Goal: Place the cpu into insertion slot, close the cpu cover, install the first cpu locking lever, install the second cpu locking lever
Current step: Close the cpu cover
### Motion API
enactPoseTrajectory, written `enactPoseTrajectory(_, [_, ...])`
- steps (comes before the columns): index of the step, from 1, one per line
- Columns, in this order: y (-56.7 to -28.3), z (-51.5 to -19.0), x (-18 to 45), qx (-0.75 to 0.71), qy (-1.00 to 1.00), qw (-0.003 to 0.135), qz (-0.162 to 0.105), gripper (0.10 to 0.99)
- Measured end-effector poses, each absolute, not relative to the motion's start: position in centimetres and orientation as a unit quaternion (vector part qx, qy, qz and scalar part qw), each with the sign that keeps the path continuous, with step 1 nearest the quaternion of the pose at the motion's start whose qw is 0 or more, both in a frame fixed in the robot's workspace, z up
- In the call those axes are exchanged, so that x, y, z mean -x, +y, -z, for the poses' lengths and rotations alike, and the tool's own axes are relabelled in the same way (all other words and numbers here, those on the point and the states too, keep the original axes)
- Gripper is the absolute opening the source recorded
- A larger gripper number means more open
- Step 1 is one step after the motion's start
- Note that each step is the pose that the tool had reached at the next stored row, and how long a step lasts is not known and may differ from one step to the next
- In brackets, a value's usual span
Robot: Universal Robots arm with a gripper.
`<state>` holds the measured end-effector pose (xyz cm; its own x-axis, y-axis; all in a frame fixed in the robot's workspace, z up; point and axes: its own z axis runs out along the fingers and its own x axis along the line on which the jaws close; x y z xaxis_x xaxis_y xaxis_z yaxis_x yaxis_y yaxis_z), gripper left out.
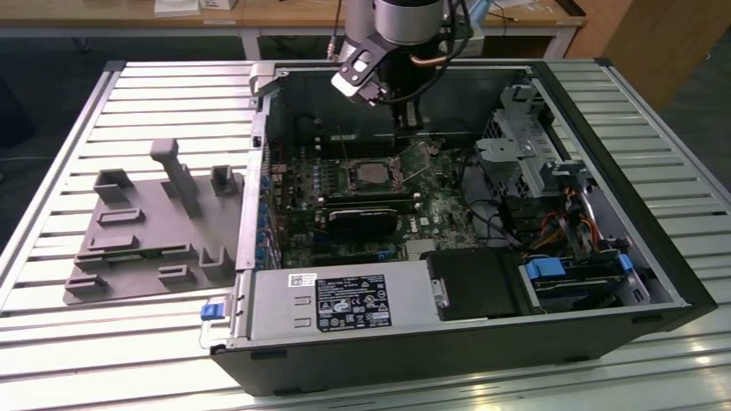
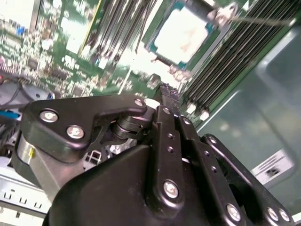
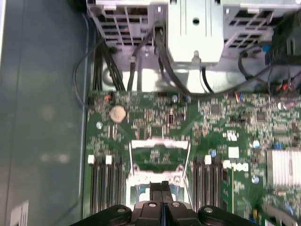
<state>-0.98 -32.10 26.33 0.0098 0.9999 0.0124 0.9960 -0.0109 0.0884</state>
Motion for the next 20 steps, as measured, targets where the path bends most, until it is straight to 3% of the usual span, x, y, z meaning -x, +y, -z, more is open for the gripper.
enactPoseTrajectory(20, [-32.1,-26.1,-4.6,-0.711,0.702,0.026,-0.034,0.102])
